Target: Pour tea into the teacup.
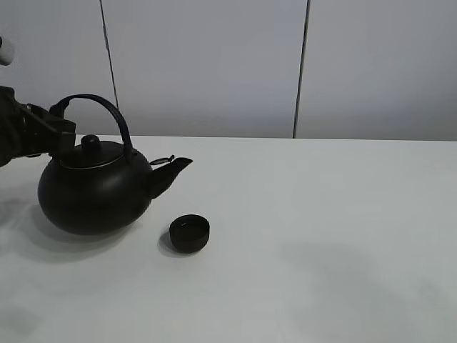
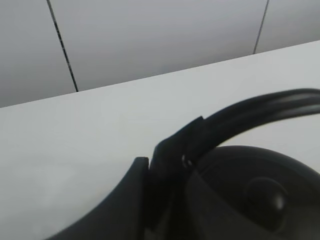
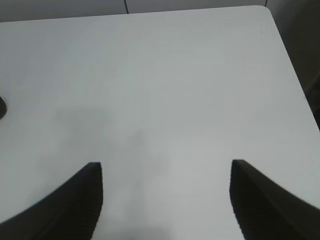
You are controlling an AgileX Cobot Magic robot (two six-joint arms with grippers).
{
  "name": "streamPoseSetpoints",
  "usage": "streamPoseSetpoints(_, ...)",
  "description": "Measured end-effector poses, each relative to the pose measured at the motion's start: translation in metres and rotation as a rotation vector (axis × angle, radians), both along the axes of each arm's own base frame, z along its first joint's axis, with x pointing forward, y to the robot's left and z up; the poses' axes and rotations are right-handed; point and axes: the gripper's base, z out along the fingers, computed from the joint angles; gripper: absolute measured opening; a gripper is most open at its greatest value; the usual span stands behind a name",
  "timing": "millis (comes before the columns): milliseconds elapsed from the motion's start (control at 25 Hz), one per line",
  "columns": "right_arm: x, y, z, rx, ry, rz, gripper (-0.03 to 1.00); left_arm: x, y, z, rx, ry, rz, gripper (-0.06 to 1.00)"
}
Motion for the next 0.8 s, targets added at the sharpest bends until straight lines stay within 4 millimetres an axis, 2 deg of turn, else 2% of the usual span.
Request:
streamPoseSetpoints(360, 0.0, 0.0, 0.0, 0.0, 0.0, 0.0, 0.49, -0.022, 0.035, -0.016, -0.033, 0.014, 0.086, 0.11)
streamPoseSetpoints(520, 0.0, 0.0, 0.0, 0.0, 0.001, 0.0, 0.49, -0.032, 0.035, -0.02, -0.001, -0.006, 0.054, 0.11)
streamPoseSetpoints(800, 0.0, 0.0, 0.0, 0.0, 0.001, 0.0, 0.49, -0.031, 0.033, -0.028, 0.007, -0.042, 0.022, 0.11)
